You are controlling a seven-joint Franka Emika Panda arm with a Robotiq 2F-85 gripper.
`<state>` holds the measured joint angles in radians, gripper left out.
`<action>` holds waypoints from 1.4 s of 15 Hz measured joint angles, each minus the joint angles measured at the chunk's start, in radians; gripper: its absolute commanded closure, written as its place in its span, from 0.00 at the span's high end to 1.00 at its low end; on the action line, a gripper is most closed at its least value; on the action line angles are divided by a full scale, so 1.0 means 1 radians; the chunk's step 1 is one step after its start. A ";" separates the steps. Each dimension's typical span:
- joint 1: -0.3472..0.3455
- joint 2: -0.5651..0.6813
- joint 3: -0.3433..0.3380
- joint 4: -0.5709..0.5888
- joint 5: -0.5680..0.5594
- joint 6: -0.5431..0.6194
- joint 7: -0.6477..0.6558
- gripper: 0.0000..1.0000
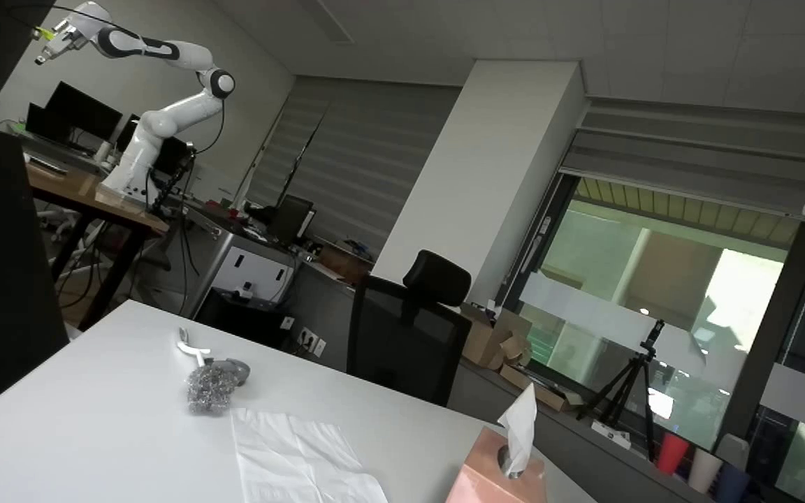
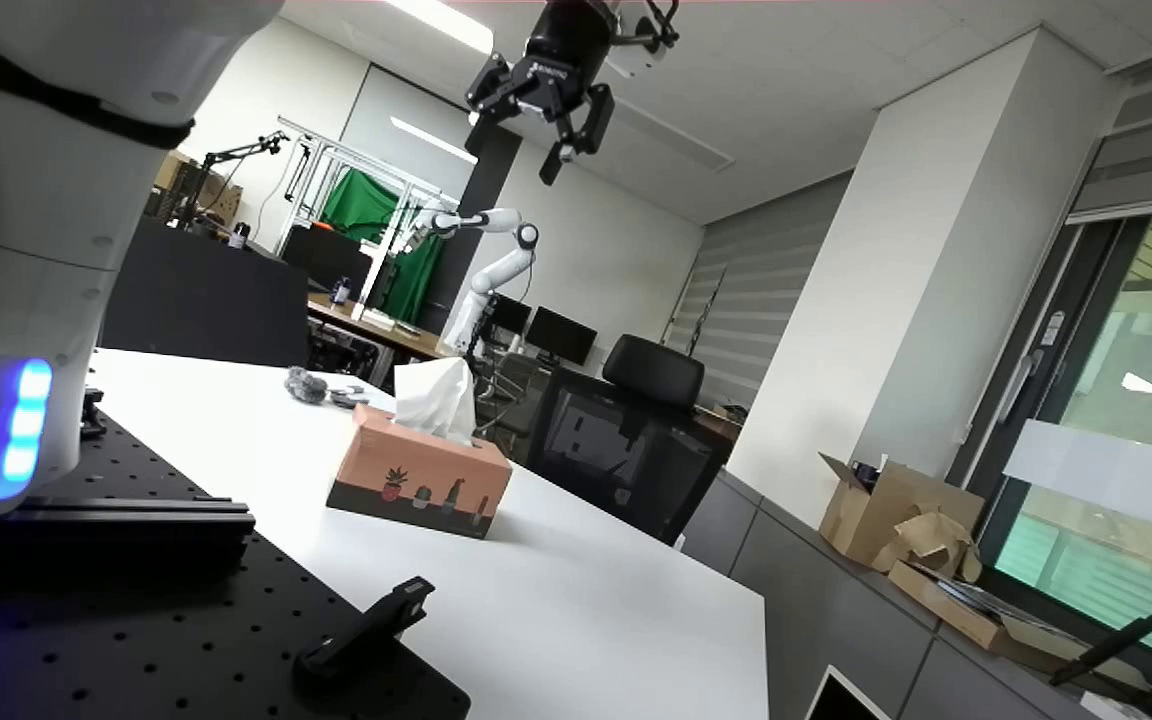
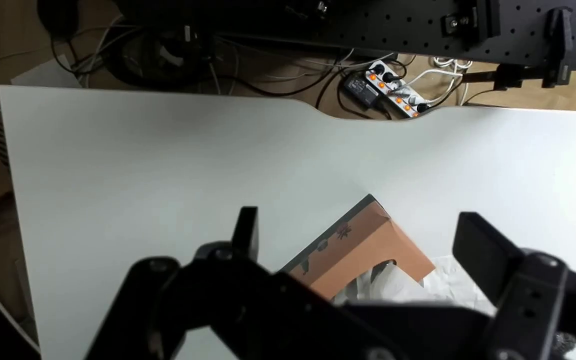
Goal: Take one tissue out of the box and put it on the table
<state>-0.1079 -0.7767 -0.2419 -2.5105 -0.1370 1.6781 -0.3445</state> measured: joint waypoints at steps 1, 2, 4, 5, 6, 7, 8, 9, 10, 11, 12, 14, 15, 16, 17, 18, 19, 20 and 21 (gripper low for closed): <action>0.000 0.005 0.000 0.000 0.001 0.016 0.004 1.00; 0.000 0.015 0.000 0.000 0.005 0.050 0.012 1.00; 0.000 0.042 0.001 -0.004 0.021 0.161 0.048 1.00; 0.000 0.058 0.003 -0.008 0.029 0.229 0.071 1.00; -0.001 0.077 0.010 -0.015 0.040 0.299 0.096 1.00; -0.001 0.097 0.020 -0.025 0.048 0.370 0.128 1.00; -0.001 0.115 0.034 -0.041 0.062 0.454 0.161 1.00; -0.001 0.131 0.053 -0.064 0.076 0.546 0.195 1.00; -0.002 0.145 0.077 -0.089 0.081 0.636 0.232 1.00; -0.002 0.157 0.108 -0.116 0.081 0.723 0.273 1.00; -0.004 0.172 0.145 -0.144 0.077 0.811 0.316 1.00; -0.008 0.216 0.228 -0.197 0.069 0.968 0.390 1.00; -0.011 0.242 0.271 -0.218 0.057 1.040 0.427 1.00; -0.018 0.270 0.316 -0.232 0.044 1.095 0.460 1.00; -0.031 0.300 0.361 -0.239 0.026 1.139 0.496 1.00; -0.048 0.331 0.405 -0.240 0.005 1.169 0.529 1.00; -0.073 0.362 0.450 -0.239 -0.022 1.194 0.564 1.00; -0.102 0.392 0.492 -0.236 -0.053 1.213 0.596 1.00; -0.139 0.419 0.535 -0.232 -0.087 1.227 0.629 1.00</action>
<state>-0.2469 -0.3572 0.2934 -2.7426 -0.2242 2.9052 0.2846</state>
